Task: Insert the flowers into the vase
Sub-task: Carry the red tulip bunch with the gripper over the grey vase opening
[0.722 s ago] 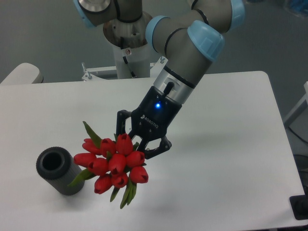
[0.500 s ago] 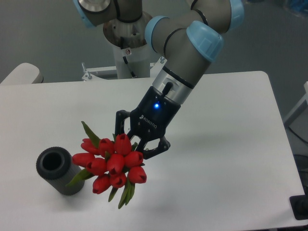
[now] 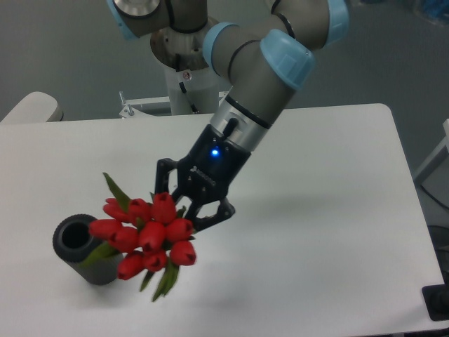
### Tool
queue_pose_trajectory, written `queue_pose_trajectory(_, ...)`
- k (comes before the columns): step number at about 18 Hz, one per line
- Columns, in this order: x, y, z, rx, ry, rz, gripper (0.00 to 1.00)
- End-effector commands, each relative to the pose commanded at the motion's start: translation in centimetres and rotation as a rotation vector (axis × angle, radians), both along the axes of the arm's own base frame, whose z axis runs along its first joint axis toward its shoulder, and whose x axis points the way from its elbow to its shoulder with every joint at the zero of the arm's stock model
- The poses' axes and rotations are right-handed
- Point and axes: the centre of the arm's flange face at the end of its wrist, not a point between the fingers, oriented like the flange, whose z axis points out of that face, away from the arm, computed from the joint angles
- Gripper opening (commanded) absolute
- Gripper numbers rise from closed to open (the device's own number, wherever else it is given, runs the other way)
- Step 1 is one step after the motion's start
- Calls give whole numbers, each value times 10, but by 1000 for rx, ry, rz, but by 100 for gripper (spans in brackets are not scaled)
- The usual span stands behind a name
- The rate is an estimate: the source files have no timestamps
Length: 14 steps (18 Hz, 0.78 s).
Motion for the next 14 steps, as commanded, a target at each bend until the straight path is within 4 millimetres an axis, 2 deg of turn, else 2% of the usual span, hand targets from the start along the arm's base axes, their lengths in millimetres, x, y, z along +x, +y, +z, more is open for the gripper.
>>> queue_pose_trajectory(4, 28, 13, 1, 7, -65, 49, 33)
queue_pose_trajectory(8, 37, 18, 4, 19, -68, 45, 33)
queue_pose_trajectory(10, 52, 26, 13, 75, -74, -6, 33)
queue_pose_trajectory(14, 54, 31, 21, 155, -152, -81, 30)
